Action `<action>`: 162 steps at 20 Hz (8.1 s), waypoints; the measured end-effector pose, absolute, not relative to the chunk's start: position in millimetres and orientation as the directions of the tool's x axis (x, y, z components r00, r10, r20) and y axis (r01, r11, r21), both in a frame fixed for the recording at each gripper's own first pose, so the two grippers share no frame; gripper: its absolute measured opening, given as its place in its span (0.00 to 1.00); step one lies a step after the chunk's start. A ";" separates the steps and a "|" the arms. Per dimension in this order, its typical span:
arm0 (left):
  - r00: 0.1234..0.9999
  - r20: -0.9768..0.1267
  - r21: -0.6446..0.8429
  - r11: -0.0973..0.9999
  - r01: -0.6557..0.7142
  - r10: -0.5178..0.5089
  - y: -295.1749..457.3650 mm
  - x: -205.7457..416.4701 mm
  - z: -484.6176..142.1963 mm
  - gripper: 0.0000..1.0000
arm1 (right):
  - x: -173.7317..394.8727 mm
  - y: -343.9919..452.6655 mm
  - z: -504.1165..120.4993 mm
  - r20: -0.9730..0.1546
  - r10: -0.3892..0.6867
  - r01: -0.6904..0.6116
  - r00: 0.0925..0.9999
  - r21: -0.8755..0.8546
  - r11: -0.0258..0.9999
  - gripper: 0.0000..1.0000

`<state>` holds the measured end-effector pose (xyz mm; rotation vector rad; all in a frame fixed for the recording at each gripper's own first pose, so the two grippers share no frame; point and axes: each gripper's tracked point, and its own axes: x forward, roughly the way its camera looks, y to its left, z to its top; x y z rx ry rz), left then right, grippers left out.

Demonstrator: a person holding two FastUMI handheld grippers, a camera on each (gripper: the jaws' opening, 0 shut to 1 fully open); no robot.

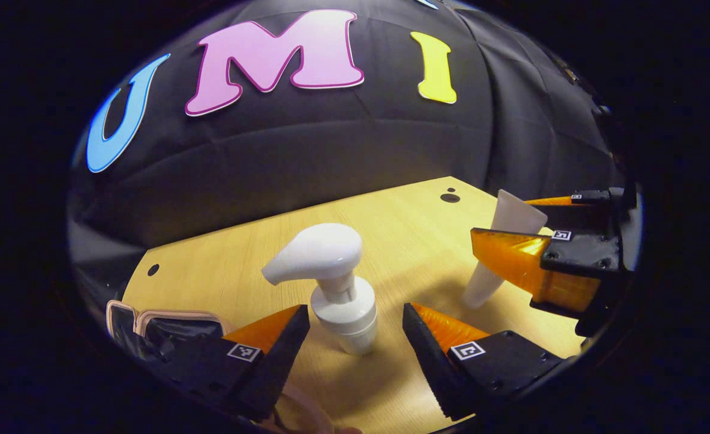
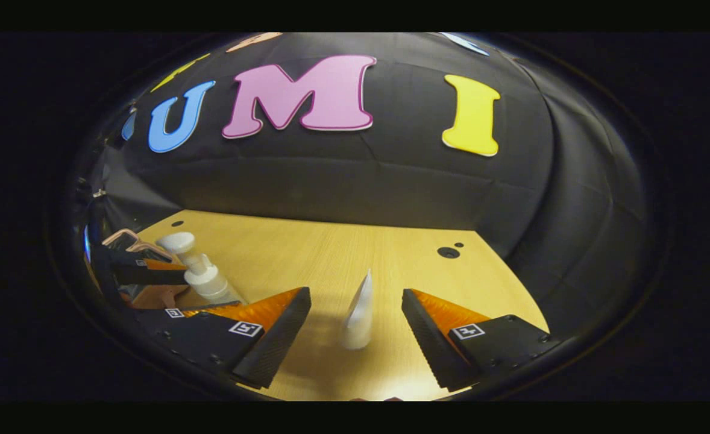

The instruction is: First open the suitcase, pack the skin care products into it, and then close the suitcase.

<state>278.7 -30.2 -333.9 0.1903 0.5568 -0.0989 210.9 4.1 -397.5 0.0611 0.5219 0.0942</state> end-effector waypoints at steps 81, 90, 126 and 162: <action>0.519 -0.824 -0.181 0.762 -0.621 0.227 587.8 14.7 -289.1 0.97 | 52.1 397.4 -372.3 -0.812 0.528 -0.022 0.249 0.541 0.841 0.84; 0.335 -0.915 -0.057 0.752 -0.657 0.223 658.0 47.5 -358.0 0.97 | 51.8 358.2 -272.6 -0.640 0.610 -0.153 0.467 0.621 0.769 0.97; 0.716 -0.647 -0.313 0.948 0.065 -0.262 187.9 133.1 -70.4 0.07 | 26.5 151.3 -162.1 -0.423 0.490 -0.337 0.762 0.388 0.858 0.97; 0.986 -0.124 0.091 0.990 -0.105 0.116 -4.5 59.6 39.8 0.98 | 51.6 9.5 -44.3 -0.033 0.377 -0.375 0.926 0.054 0.925 0.98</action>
